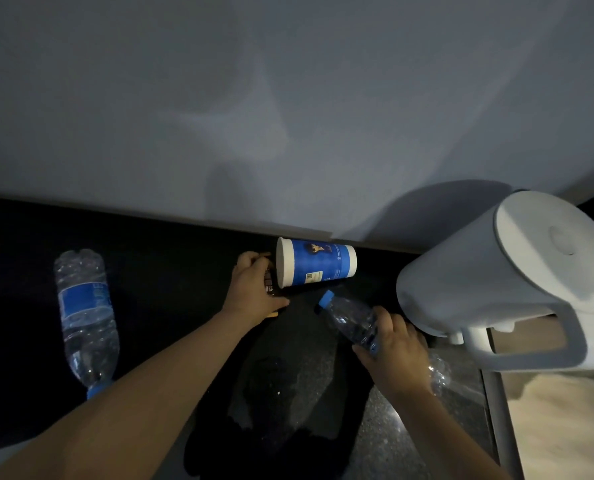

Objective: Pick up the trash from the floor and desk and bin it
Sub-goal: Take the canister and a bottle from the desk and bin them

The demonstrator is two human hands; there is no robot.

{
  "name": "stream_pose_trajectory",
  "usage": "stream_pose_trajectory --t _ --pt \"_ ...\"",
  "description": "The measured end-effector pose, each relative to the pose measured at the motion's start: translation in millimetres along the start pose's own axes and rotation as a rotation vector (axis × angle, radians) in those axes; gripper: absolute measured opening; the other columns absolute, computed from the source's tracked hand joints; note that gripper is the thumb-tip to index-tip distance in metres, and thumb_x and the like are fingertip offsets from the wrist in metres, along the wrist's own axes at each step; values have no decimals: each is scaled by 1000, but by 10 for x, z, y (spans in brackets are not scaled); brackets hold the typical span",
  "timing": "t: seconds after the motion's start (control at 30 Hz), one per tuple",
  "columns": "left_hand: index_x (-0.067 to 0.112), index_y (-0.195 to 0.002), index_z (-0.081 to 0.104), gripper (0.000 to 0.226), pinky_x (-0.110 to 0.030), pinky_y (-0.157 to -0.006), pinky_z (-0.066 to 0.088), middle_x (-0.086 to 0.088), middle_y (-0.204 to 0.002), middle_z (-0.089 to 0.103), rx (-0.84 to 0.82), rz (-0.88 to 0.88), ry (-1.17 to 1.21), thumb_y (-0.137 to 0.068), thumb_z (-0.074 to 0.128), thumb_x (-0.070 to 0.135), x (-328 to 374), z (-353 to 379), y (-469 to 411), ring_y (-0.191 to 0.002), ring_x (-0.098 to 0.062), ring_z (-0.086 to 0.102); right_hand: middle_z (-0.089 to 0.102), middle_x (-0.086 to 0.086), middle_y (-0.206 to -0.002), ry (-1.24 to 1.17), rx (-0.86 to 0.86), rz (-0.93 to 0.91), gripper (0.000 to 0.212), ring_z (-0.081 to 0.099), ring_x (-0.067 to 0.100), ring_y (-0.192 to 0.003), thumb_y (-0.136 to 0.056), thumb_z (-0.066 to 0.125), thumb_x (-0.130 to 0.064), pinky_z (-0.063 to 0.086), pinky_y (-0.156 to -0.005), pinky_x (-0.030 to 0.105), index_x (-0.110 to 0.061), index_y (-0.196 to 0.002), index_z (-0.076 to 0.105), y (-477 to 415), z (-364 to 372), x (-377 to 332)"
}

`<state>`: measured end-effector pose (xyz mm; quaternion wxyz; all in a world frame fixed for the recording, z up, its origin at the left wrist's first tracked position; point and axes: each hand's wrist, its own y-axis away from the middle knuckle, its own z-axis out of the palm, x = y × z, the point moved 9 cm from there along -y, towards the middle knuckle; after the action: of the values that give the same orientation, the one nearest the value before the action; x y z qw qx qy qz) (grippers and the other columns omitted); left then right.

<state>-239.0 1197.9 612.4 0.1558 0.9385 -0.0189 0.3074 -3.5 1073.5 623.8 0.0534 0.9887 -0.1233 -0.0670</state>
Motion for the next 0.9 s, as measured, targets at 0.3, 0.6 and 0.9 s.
stream_pose_trajectory --t 0.3,0.6,0.9 --pt "19 -91 56 18 -28 -72 51 -6 -98 62 -19 -264 156 -82 67 9 -312 -174 79 -87 -18 61 59 4 -117 -5 -34 37 76 59 26 -107 -72 76 -44 46 -94 43 -18 -137 46 63 -1 -12" --pt "6 -97 45 14 -31 -88 37 -13 -113 45 115 277 -89 -90 48 17 833 -471 -47 -104 -23 41 53 1 -128 -27 -72 92 77 53 23 -117 -79 68 -48 42 -99 39 -21 -143 36 195 -12 59" --pt "15 -119 36 82 -43 -90 45 -9 -124 43 -64 233 -468 -58 84 44 819 67 -199 -112 -28 45 54 -3 -125 -261 -240 305 70 55 17 -111 -78 72 -45 49 -92 35 -27 -136 36 697 -31 458"
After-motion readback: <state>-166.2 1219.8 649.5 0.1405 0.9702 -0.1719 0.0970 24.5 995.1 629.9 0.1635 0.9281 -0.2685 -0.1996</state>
